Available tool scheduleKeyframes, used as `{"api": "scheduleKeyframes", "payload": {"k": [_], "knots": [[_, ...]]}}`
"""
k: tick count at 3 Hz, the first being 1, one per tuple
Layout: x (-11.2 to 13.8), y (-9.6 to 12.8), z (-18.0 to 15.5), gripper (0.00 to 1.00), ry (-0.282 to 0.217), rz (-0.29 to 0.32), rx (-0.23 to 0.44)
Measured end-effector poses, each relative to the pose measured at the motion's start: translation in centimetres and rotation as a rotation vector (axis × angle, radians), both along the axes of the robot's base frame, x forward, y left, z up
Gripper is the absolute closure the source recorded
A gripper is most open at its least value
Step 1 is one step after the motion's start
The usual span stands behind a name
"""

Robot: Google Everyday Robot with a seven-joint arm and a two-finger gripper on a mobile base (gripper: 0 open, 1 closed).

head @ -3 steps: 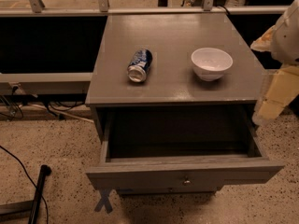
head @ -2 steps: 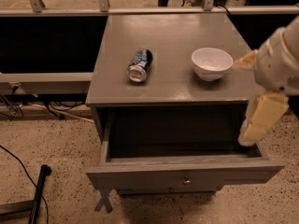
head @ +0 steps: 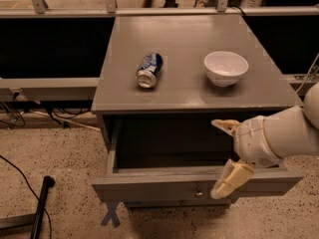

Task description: Close top drawer

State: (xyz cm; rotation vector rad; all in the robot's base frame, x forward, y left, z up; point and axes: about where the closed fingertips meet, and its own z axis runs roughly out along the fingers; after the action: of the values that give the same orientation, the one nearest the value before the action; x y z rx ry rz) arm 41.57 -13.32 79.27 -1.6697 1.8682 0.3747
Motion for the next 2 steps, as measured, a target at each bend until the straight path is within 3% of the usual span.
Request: {"api": "scheduleKeyframes", "payload": {"k": [1,2], "knots": [[1.1,0.2,0.3,0.0,-0.038,-0.023,0.006],[0.3,-1.7,-2.2,0.18,0.001,-0.053,-0.006]]}}
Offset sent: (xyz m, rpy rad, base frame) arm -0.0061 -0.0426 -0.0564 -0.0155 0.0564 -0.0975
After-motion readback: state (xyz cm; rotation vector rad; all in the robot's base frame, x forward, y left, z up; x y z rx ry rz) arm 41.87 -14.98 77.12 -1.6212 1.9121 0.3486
